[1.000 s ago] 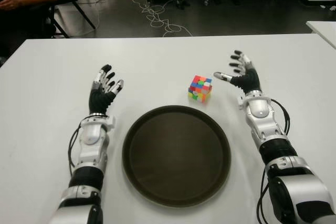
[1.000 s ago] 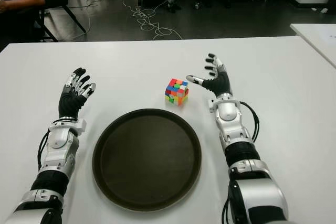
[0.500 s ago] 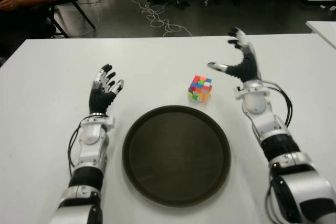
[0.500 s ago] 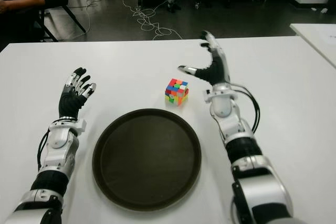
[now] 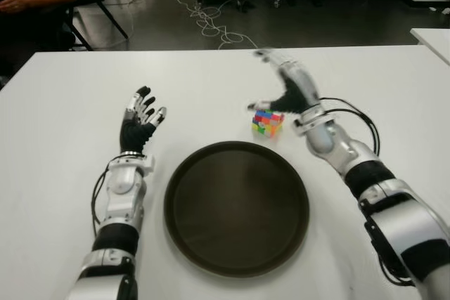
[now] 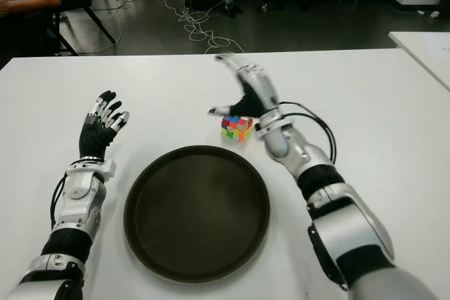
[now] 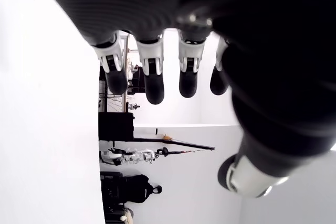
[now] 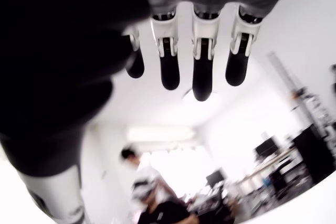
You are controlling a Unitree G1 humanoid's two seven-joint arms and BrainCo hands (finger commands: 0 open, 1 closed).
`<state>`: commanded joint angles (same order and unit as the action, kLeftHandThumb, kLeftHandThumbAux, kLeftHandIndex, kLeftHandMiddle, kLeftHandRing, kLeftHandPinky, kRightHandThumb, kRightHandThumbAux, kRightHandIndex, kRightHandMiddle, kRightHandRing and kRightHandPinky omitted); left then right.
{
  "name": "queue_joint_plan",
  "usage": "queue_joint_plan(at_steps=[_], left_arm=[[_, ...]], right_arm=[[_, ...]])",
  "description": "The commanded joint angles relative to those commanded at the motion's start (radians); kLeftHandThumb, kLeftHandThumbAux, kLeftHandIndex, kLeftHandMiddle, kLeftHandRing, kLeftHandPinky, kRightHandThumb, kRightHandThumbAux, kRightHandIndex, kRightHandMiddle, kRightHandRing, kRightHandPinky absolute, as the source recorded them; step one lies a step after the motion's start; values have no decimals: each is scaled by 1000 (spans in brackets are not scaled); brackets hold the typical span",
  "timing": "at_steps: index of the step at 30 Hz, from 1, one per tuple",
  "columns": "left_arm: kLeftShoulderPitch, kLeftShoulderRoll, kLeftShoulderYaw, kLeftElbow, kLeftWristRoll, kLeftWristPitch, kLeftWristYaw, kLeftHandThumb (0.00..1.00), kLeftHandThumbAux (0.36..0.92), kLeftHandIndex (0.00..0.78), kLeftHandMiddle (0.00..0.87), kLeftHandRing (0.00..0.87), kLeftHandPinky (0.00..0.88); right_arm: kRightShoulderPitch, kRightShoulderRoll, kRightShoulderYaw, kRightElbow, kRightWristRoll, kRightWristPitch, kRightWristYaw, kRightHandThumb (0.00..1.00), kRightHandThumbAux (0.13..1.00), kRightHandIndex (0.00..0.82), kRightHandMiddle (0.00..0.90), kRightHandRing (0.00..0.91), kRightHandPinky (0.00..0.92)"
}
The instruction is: Pick up the Rubik's Cube and put it in the plate
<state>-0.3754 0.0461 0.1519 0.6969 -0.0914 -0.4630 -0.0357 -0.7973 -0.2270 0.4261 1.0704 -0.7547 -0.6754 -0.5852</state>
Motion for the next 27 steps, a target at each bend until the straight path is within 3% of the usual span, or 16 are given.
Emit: queue_joint_plan(at_steps=[10, 27], left_arm=[[11, -3, -7, -24, 9, 13, 10, 94, 748, 60, 103, 78, 60], [25, -3, -19, -50, 22, 18, 26, 76, 786, 52, 102, 79, 68]], right_arm=[[-28, -29, 77, 54, -50, 67, 17, 0, 723, 160, 177, 190, 179], [-35, -27, 128, 59, -33, 152, 135, 0, 738, 161, 180, 188, 163]])
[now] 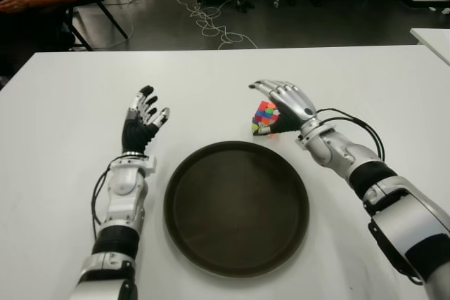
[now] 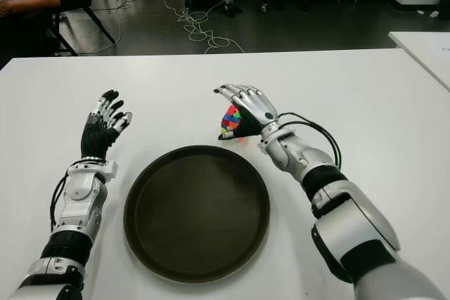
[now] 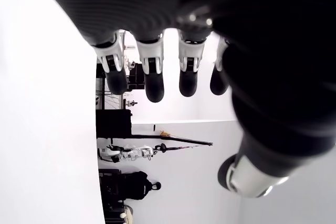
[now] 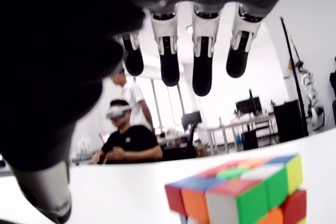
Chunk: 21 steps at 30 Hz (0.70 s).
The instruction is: Pick up the Rubik's Cube and put it in the plate
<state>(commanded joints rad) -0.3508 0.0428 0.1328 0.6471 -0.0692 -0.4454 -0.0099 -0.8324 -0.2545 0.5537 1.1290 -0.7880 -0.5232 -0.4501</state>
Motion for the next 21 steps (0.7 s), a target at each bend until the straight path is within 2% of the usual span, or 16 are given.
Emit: queue_joint_plan(at_steps=[8, 21], left_arm=[[3, 0, 2, -1, 4, -3, 6, 68, 780, 60, 105, 83, 73], [4, 6, 1, -5, 13, -3, 9, 58, 771, 64, 106, 85, 76]], right_arm=[[0, 5, 10, -13, -4, 38, 41, 0, 727, 161, 176, 184, 166], [1, 15, 11, -14, 1, 78, 12, 0, 747, 167, 182, 197, 189]])
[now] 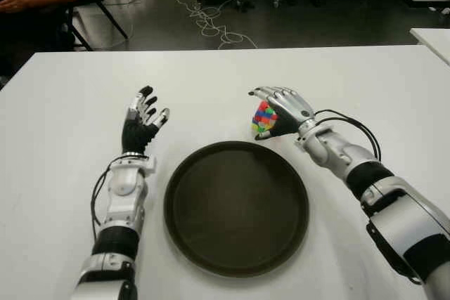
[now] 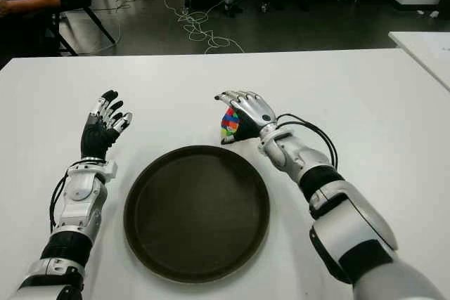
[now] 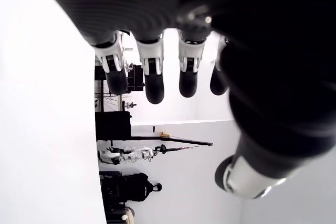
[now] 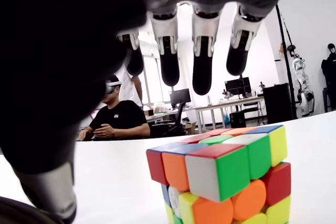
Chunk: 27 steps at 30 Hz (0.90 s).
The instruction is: Pick up the Rubik's Cube and put it in the plate
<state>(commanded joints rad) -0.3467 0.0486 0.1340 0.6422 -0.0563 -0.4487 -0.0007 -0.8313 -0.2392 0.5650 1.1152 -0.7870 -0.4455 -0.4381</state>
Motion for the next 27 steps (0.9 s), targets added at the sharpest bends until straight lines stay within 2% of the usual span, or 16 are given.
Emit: queue_joint_plan(at_steps=[12, 27], left_arm=[[-1, -7, 4, -5, -17, 5, -12, 80, 776, 57, 99, 79, 64], [-10, -1, 0, 10, -10, -1, -15, 75, 791, 60, 104, 82, 72]], right_arm=[[-3, 9, -15, 19, 22, 21, -8, 0, 738, 158, 179, 195, 184], [-7, 18, -27, 42, 27, 21, -31, 0, 765, 175, 206, 230, 245]])
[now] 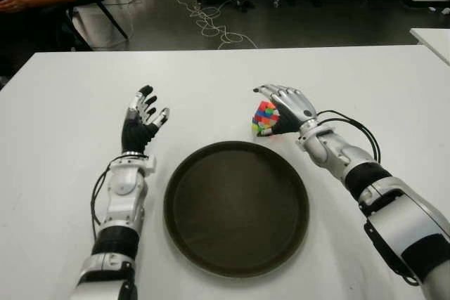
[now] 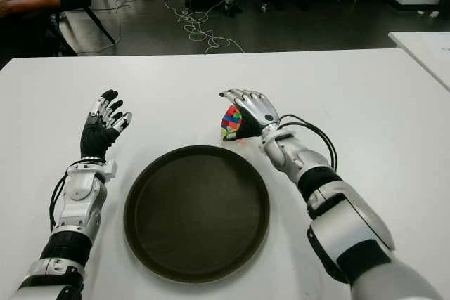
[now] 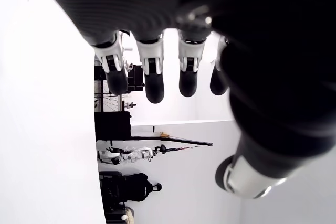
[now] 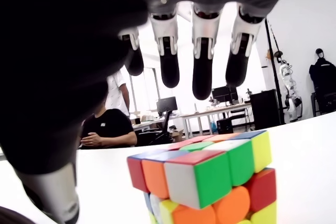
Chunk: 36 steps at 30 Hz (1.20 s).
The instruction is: Pick up the Rubik's Cube and put it in the plate
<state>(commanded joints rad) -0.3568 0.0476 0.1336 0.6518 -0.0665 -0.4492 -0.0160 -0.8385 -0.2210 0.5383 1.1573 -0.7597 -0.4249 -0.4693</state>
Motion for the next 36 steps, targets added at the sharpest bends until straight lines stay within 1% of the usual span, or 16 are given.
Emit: queue_joint_plan(at_steps=[6, 16, 22, 26, 29, 33, 36], left_arm=[[-2, -1, 1, -2, 0, 6, 4, 65, 788, 61, 106, 85, 76], [-1, 2, 1, 0, 4, 6, 8, 57, 776, 75, 111, 89, 74], [0, 3, 0, -6, 7, 8, 6, 65, 782, 71, 113, 89, 70], [0, 3, 1, -6, 4, 9, 4, 70, 789, 65, 109, 84, 64], [0, 1, 2, -6, 2, 10, 4, 68, 785, 62, 107, 84, 68], [0, -2, 4, -7, 0, 11, 7, 69, 786, 67, 111, 91, 78], [2, -1, 4, -13, -1, 15, 7, 74, 793, 69, 114, 93, 82]], right_arm=[[-2, 4, -2, 9, 4, -4, 2, 0, 777, 182, 210, 235, 261], [-5, 8, 2, 18, 2, 1, 7, 0, 773, 189, 209, 235, 246], [-8, 12, 1, 24, 3, 9, 17, 0, 772, 203, 213, 229, 227], [-9, 16, 0, 28, 6, 15, 25, 0, 768, 191, 202, 222, 233], [-9, 18, -1, 30, 8, 20, 29, 0, 769, 186, 202, 225, 248], [-10, 22, -2, 35, 10, 33, 35, 0, 771, 195, 214, 239, 265], [-11, 25, -3, 34, 14, 47, 47, 0, 772, 199, 217, 240, 257]])
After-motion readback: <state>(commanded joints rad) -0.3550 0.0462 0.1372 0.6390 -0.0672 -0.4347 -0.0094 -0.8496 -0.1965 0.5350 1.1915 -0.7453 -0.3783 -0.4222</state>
